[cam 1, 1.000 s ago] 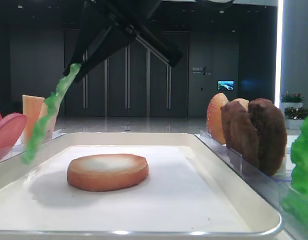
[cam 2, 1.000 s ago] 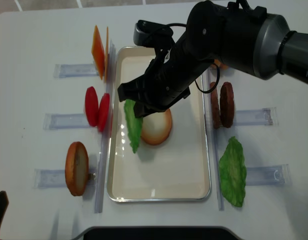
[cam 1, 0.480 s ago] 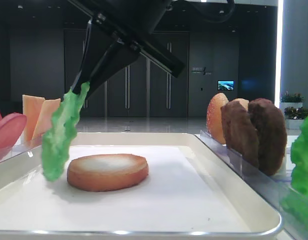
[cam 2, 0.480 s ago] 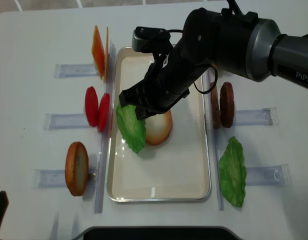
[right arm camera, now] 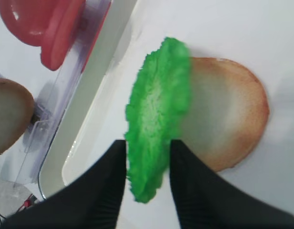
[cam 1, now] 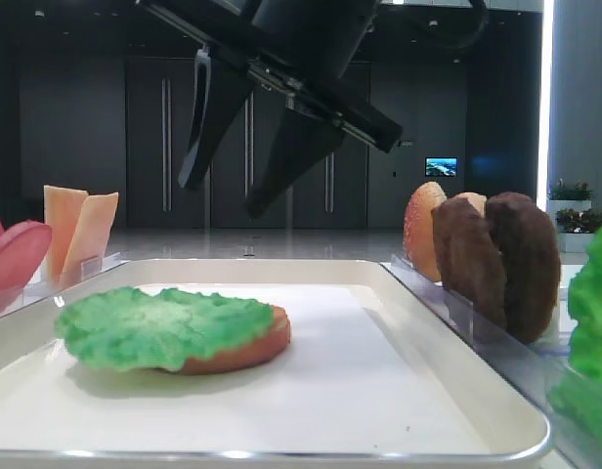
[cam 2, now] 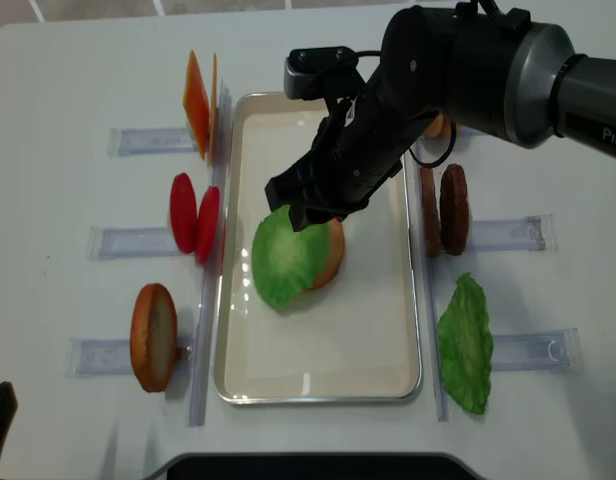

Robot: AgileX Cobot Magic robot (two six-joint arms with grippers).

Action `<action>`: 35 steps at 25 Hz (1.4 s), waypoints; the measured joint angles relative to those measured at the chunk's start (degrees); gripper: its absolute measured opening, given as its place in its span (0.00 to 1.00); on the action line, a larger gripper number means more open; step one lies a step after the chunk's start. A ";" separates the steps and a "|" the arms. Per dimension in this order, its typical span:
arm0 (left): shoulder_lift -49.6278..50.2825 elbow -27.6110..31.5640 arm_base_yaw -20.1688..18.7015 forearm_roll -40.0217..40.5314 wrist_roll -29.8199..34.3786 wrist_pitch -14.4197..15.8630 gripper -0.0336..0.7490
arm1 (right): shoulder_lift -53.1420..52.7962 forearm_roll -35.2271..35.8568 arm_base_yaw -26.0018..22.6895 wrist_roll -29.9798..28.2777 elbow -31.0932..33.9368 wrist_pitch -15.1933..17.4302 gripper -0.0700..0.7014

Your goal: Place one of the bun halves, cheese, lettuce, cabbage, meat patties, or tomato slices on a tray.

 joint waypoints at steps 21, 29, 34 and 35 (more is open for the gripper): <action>0.00 0.00 0.00 0.00 0.00 0.00 0.56 | -0.46 -35.51 -19.62 15.58 -28.38 25.45 0.63; 0.00 0.00 0.00 0.00 0.00 0.00 0.56 | -1.19 -33.91 -43.22 9.65 -27.94 25.56 0.63; 0.00 0.00 0.00 0.00 0.00 0.00 0.56 | -9.11 -32.63 -47.03 7.03 -18.66 25.32 0.63; 0.00 0.00 0.00 0.00 0.00 0.00 0.56 | -12.24 -32.29 -47.16 6.53 -13.53 25.27 0.63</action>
